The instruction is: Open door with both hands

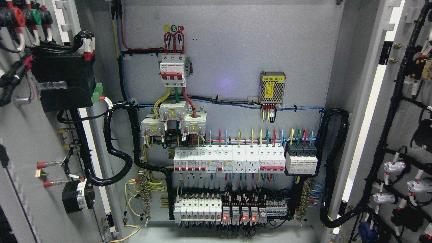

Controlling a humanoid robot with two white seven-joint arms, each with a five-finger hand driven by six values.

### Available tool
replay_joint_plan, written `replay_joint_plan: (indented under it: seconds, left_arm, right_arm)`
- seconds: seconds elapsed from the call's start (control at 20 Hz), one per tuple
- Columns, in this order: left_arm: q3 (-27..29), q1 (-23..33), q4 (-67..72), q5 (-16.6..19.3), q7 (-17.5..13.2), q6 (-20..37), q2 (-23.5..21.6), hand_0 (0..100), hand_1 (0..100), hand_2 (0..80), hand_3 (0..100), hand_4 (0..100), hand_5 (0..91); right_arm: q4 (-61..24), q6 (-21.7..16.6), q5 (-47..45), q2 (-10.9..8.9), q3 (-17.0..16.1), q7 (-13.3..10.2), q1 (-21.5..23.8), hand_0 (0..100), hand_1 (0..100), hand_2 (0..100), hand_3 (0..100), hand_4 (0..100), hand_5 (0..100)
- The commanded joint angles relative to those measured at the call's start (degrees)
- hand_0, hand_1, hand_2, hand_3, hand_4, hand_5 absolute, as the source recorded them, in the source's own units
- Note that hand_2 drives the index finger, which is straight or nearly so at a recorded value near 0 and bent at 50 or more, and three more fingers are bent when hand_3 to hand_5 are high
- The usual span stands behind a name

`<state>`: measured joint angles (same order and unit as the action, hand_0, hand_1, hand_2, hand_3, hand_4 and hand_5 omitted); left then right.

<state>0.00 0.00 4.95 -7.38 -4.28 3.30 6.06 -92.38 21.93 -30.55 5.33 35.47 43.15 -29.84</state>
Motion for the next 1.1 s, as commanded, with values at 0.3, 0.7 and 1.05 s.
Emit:
replay_joint_plan:
  seconds: [0.3,0.7,1.05]
  left_arm:
    - [1.1,0.1,0.1,0.0,0.0,0.0,0.0,0,0,0.0,0,0,0.0]
    - [1.1,0.1,0.0,0.0,0.0,0.0,0.0,0,0,0.0,0,0,0.0]
    - [1.1,0.1,0.0,0.0,0.0,0.0,0.0,0,0,0.0,0,0,0.0]
  right_arm:
    - [-9.0,-15.5,-0.1,-12.8,-22.7,-3.2,17.9,0,0,0,0,0,0]
    - [-18.3,-44.4,-0.3,-19.92,-30.0,-6.5,41.1,0,0,0,0,0,0]
    - [-19.6,-59.1,-0.4,-20.0,-37.7,-6.5,53.4,0,0,0,0,0,0]
